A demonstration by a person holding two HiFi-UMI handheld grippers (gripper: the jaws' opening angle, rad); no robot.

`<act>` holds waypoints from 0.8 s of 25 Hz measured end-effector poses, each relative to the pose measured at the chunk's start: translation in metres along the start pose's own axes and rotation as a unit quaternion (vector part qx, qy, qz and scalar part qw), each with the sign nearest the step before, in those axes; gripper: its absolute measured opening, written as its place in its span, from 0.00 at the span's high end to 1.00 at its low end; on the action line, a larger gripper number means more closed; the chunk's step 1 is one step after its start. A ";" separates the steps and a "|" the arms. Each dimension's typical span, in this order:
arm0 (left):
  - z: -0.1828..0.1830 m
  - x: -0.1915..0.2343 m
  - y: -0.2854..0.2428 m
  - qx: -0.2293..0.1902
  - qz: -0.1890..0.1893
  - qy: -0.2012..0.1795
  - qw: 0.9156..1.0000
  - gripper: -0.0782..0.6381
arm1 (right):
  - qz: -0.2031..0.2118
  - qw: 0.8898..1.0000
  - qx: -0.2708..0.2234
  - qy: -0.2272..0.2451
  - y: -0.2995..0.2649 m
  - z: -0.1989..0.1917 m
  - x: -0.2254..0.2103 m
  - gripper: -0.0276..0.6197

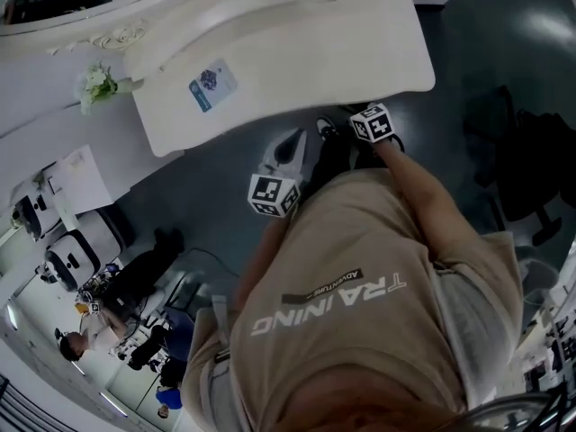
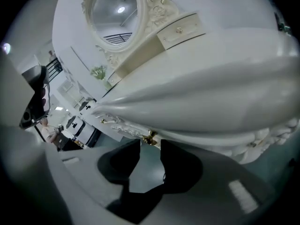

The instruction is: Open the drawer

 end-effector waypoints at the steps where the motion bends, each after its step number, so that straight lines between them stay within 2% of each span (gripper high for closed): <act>1: -0.001 0.002 0.002 0.001 0.001 -0.001 1.000 0.88 | -0.005 1.000 -0.009 -0.011 -0.004 0.003 0.000 0.74; 3: -0.003 0.007 0.009 0.002 0.009 -0.001 1.000 0.88 | -0.010 0.999 -0.025 -0.041 -0.012 0.003 0.004 0.74; 7: -0.012 0.015 0.023 -0.004 0.030 0.023 0.999 0.88 | -0.023 0.996 -0.033 -0.081 -0.023 -0.003 0.007 0.74; 10: -0.013 0.023 0.032 -0.004 0.039 0.021 0.999 0.88 | -0.040 0.991 -0.043 -0.121 -0.034 -0.003 0.008 0.75; 14: -0.019 0.034 0.046 -0.005 0.052 0.023 0.998 0.88 | -0.072 0.989 -0.036 -0.123 -0.032 0.000 0.013 0.76; 20: -0.019 0.049 0.052 -0.007 0.046 0.027 0.999 0.88 | -0.074 0.988 -0.023 -0.131 -0.031 0.000 0.018 0.76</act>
Point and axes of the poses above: the fingertips, and each gripper's own axes: y backward along the fingers, x to its left, z out of its top, the point moved 9 cm from there along y, backward along the fingers, and after that the axes turned 3 degrees about -y, right-handed, at the moved point
